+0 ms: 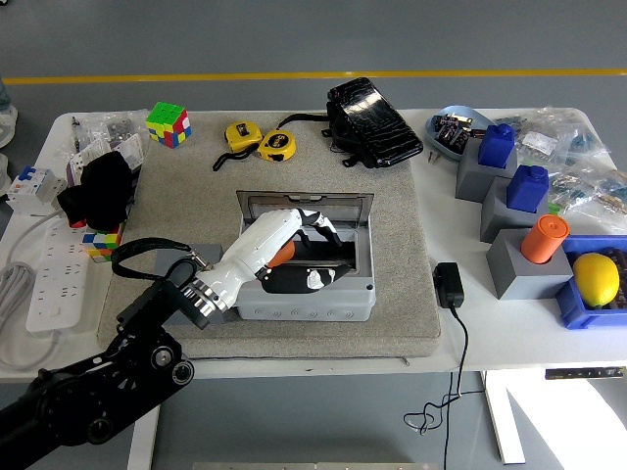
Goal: Fetch the battery,place it into the box,close the lid of the box
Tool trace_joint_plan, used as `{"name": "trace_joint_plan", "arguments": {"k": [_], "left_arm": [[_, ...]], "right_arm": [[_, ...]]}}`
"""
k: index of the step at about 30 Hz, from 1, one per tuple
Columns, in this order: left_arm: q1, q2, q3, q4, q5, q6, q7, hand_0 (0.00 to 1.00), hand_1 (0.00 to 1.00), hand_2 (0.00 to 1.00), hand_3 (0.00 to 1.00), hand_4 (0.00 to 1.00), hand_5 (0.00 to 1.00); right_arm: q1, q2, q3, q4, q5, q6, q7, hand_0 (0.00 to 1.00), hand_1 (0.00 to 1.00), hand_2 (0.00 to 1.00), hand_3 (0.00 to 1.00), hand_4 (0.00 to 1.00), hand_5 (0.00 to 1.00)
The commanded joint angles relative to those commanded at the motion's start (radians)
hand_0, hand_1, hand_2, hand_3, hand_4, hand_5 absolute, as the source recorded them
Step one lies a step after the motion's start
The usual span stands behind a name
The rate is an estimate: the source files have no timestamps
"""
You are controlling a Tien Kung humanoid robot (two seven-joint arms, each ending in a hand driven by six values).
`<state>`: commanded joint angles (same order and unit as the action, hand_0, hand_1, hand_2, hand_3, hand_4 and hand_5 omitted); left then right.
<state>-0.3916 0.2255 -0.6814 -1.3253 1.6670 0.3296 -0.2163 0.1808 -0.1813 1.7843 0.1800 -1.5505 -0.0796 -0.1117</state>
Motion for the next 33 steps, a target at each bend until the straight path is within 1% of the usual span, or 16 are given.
{"name": "trace_joint_plan", "arguments": {"k": [1,2,7,8,13,14,19,20,23,25,26,30,33], "left_arm": [[0.001,0.0,-0.003,0.002,-0.008,-0.005,-0.004,0.611,0.698,0.667,0.589,0.827,0.411],[0.003,-0.001,-0.008,0.004,-0.015,-0.009,-0.009,0.704,0.76,0.745,0.672,0.931,0.551],[0.007,-0.002,-0.026,0.009,-0.034,-0.034,-0.023,0.704,0.76,0.745,0.672,0.931,0.551],[0.008,-0.003,-0.028,0.009,-0.034,-0.037,-0.024,0.836,0.86,0.849,0.796,0.998,0.82],[0.025,0.002,-0.066,-0.002,-0.056,-0.077,-0.033,0.836,0.86,0.849,0.796,0.998,0.82],[0.031,0.003,-0.078,-0.008,-0.059,-0.087,-0.032,0.924,0.934,0.904,0.843,0.998,0.998],[0.053,0.006,-0.12,-0.028,-0.096,-0.121,-0.034,0.924,0.934,0.904,0.843,0.998,0.998],[0.055,0.007,-0.123,-0.03,-0.1,-0.123,-0.034,0.998,0.998,0.96,0.922,0.998,0.998],[0.061,0.014,-0.133,-0.045,-0.107,-0.134,-0.034,0.998,0.998,0.96,0.922,0.998,0.998],[0.064,0.017,-0.142,-0.052,-0.109,-0.135,-0.034,0.998,0.998,0.96,0.922,0.998,0.998],[0.065,0.019,-0.147,-0.055,-0.107,-0.135,-0.033,0.998,0.998,0.972,0.939,0.998,0.998],[0.068,0.024,-0.166,-0.062,-0.104,-0.13,-0.035,0.998,0.998,0.972,0.939,0.998,0.998],[0.078,0.029,-0.193,-0.072,-0.089,-0.127,-0.032,0.998,0.998,0.975,0.942,0.998,0.998]], "right_arm": [[0.0,0.0,-0.001,0.0,0.001,0.0,0.0,0.862,0.809,0.784,0.837,0.998,0.998],[0.0,0.0,-0.001,0.0,0.002,0.0,0.0,0.862,0.808,0.783,0.838,0.998,0.998],[0.0,0.001,0.001,0.0,0.0,0.0,-0.001,0.862,0.808,0.783,0.838,0.998,0.998],[0.0,0.001,0.001,0.0,0.0,0.0,-0.001,0.862,0.807,0.783,0.838,0.998,0.998],[0.001,0.002,0.002,0.0,0.005,-0.001,-0.001,0.862,0.807,0.783,0.838,0.998,0.998],[0.0,0.003,0.003,0.0,0.005,-0.001,-0.001,0.863,0.807,0.783,0.836,0.998,0.998],[-0.004,0.005,0.008,0.0,0.004,-0.001,-0.002,0.863,0.807,0.783,0.836,0.998,0.998],[-0.004,0.005,0.008,0.0,0.004,-0.001,-0.002,0.862,0.807,0.782,0.836,0.998,0.998],[-0.002,0.006,0.003,0.0,0.01,-0.002,-0.001,0.862,0.807,0.782,0.836,0.998,0.998],[0.001,0.007,-0.001,0.0,0.015,-0.002,0.001,0.862,0.807,0.782,0.836,0.998,0.998],[0.002,0.007,-0.003,0.0,0.017,-0.002,0.001,0.858,0.806,0.782,0.835,0.998,0.998],[0.003,0.007,-0.001,0.0,0.016,-0.002,0.001,0.858,0.806,0.782,0.835,0.998,0.998],[0.001,0.007,0.002,0.0,0.014,-0.002,0.0,0.858,0.805,0.781,0.835,0.998,0.998]]}}
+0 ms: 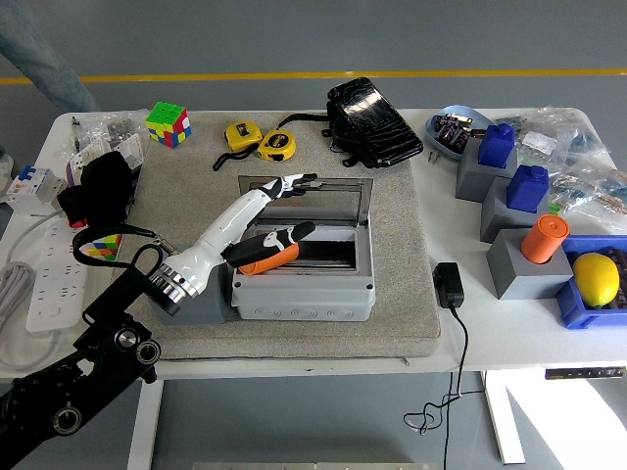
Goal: Fetch the battery,place it into the box,close the lid of the box
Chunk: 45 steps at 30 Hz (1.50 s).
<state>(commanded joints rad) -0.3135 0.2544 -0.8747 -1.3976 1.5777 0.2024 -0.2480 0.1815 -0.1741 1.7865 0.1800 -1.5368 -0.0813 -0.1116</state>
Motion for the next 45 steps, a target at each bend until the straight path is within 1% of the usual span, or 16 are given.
{"name": "trace_joint_plan", "arguments": {"k": [5,13,18,22,26,29,34,35,45], "left_arm": [[0.017,0.001,-0.05,-0.007,0.022,0.001,0.005,0.998,0.998,0.983,0.949,0.998,0.998],[0.06,0.006,-0.136,-0.027,0.045,-0.003,0.007,0.998,0.998,0.979,0.946,0.998,0.998],[0.09,0.017,-0.19,-0.033,0.058,-0.005,0.015,0.998,0.998,0.977,0.947,0.998,0.998],[0.103,0.026,-0.219,-0.035,0.07,-0.009,0.021,0.998,0.998,0.977,0.947,0.998,0.998],[0.11,0.032,-0.233,-0.036,0.079,-0.012,0.026,0.998,0.998,0.97,0.94,0.998,0.998],[0.114,0.031,-0.24,-0.037,0.089,-0.008,0.027,0.998,0.998,0.96,0.927,0.998,0.998],[0.124,0.016,-0.269,-0.034,0.108,0.006,0.027,0.998,0.998,0.96,0.927,0.998,0.998],[0.126,0.015,-0.273,-0.033,0.114,0.006,0.029,0.998,0.988,0.948,0.91,0.998,0.998],[0.146,0.007,-0.328,-0.043,0.152,-0.002,0.034,0.995,0.989,0.952,0.913,0.998,0.998]], "right_arm": [[-0.002,0.0,0.002,0.0,-0.006,0.001,-0.001,0.857,0.804,0.781,0.835,0.998,0.998],[-0.002,-0.001,-0.004,0.0,-0.002,0.0,-0.001,0.857,0.804,0.781,0.835,0.998,0.998],[-0.007,-0.002,0.002,0.0,-0.009,0.0,-0.003,0.857,0.804,0.781,0.834,0.998,0.998],[-0.006,-0.002,-0.005,0.0,-0.002,0.0,-0.001,0.857,0.804,0.781,0.834,0.998,0.998],[-0.005,-0.001,-0.004,0.0,-0.004,-0.001,-0.001,0.855,0.803,0.779,0.834,0.998,0.998],[-0.006,-0.002,-0.003,0.0,-0.005,-0.001,-0.001,0.857,0.803,0.78,0.834,0.998,0.998],[-0.007,-0.002,0.0,0.0,-0.009,-0.001,-0.002,0.857,0.803,0.78,0.834,0.998,0.998],[-0.007,-0.002,0.0,0.0,-0.009,-0.001,-0.003,0.855,0.804,0.78,0.834,0.998,0.998],[-0.008,0.0,0.005,0.0,-0.01,-0.001,-0.001,0.856,0.803,0.78,0.834,0.998,0.998]]}}
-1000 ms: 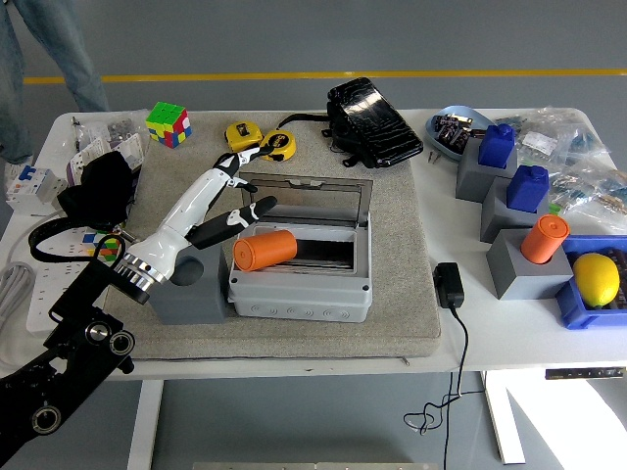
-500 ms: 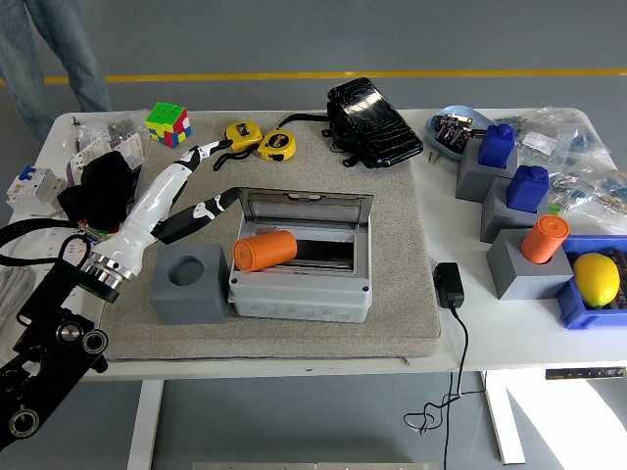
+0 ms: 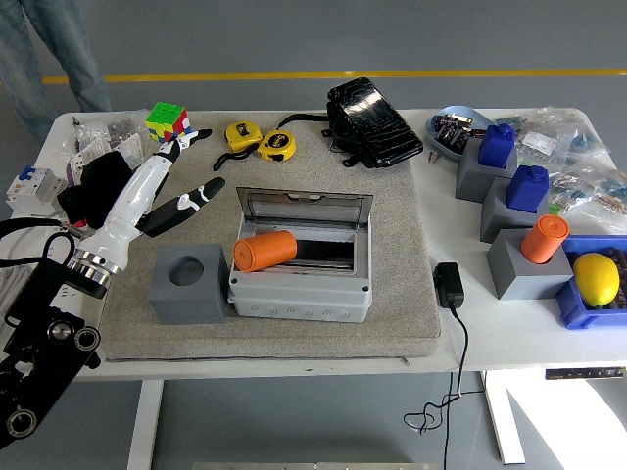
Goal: Fetch the battery,place it into the box,close the lid of the box
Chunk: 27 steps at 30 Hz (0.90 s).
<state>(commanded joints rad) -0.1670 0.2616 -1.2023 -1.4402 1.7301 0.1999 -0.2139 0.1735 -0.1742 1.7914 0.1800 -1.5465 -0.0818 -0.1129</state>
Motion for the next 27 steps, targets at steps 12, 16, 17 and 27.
{"name": "trace_joint_plan", "arguments": {"k": [12,16,17,27], "left_arm": [[0.017,0.009,-0.036,0.013,0.041,-0.004,-0.002,0.967,0.983,0.956,0.913,0.998,0.935],[0.021,0.018,-0.061,0.011,0.072,0.008,0.002,0.963,0.979,0.959,0.912,0.998,0.815],[0.023,0.019,-0.069,0.013,0.074,0.011,0.002,0.963,0.979,0.959,0.912,0.998,0.815],[0.048,0.049,-0.118,0.008,0.114,0.026,0.014,0.95,0.97,0.955,0.904,0.998,0.777]], "right_arm": [[-0.003,0.002,0.0,0.0,0.001,-0.001,0.0,0.857,0.804,0.78,0.835,0.998,0.998],[-0.001,0.001,-0.003,0.0,0.004,-0.001,0.001,0.857,0.804,0.779,0.834,0.998,0.998],[-0.001,0.001,-0.003,0.0,0.004,-0.001,0.001,0.857,0.804,0.779,0.834,0.998,0.998],[-0.003,0.003,0.004,0.0,0.0,-0.001,0.0,0.857,0.804,0.779,0.835,0.998,0.998]]}}
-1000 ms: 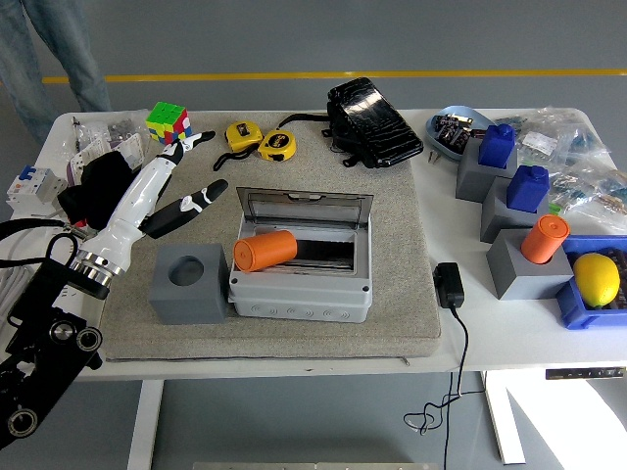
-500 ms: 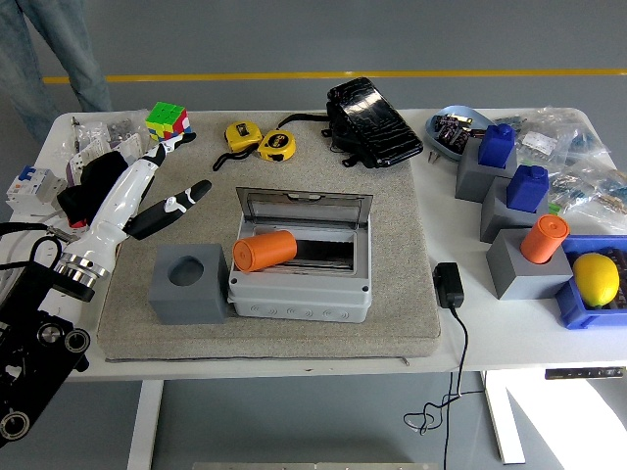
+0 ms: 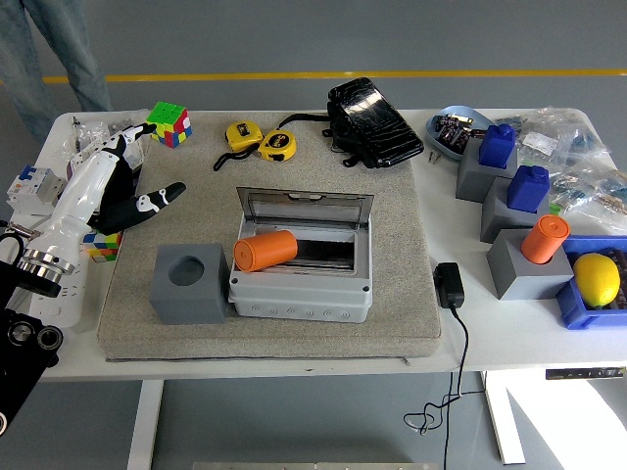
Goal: Fetch the battery,place it into the box,close the lid of the box
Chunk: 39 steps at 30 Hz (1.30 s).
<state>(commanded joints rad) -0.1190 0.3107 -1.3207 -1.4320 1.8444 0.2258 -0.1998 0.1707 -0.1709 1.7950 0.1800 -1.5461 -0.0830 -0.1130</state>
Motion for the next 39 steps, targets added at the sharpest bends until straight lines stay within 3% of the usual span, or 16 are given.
{"name": "trace_joint_plan", "arguments": {"k": [10,11,22,28,29,35,36,39], "left_arm": [[0.003,0.032,-0.005,0.001,-0.024,0.004,-0.005,0.949,0.966,0.952,0.903,0.998,0.833],[0.004,0.034,-0.007,0.001,-0.018,0.005,-0.004,0.949,0.964,0.95,0.896,0.998,0.994],[0.001,0.036,-0.01,0.003,-0.061,0.015,-0.023,0.951,0.959,0.941,0.882,0.998,0.998],[0.017,0.084,0.022,-0.025,-0.033,0.01,-0.025,0.949,0.954,0.936,0.883,0.998,0.998],[0.022,0.096,0.03,-0.032,-0.026,0.004,-0.021,0.944,0.955,0.935,0.889,0.998,0.906],[0.053,0.125,0.037,-0.073,-0.017,-0.015,-0.01,0.944,0.955,0.935,0.889,0.998,0.906],[0.06,0.132,0.036,-0.083,-0.016,-0.021,-0.007,0.928,0.943,0.93,0.888,0.998,0.836],[0.078,0.145,0.028,-0.099,-0.004,-0.03,0.0,0.928,0.943,0.93,0.888,0.998,0.836]], "right_arm": [[0.006,0.0,0.003,0.0,0.002,-0.001,0.001,0.858,0.804,0.779,0.835,0.998,0.998],[0.006,0.0,0.004,0.0,0.001,-0.001,0.001,0.858,0.804,0.779,0.835,0.998,0.998],[0.008,0.001,0.0,0.0,0.002,-0.001,0.001,0.858,0.804,0.779,0.835,0.998,0.998],[0.005,-0.001,0.003,0.0,-0.004,-0.001,-0.001,0.858,0.804,0.778,0.835,0.998,0.998],[0.004,-0.002,0.0,0.0,-0.001,-0.001,-0.001,0.858,0.804,0.779,0.835,0.998,0.998],[0.003,-0.005,-0.005,0.0,0.003,-0.002,0.0,0.858,0.804,0.779,0.835,0.998,0.998],[0.001,-0.005,-0.005,0.0,0.003,-0.002,-0.001,0.858,0.804,0.779,0.835,0.998,0.998],[0.0,-0.005,-0.004,0.0,0.001,-0.002,-0.001,0.858,0.804,0.779,0.835,0.998,0.998]]}}
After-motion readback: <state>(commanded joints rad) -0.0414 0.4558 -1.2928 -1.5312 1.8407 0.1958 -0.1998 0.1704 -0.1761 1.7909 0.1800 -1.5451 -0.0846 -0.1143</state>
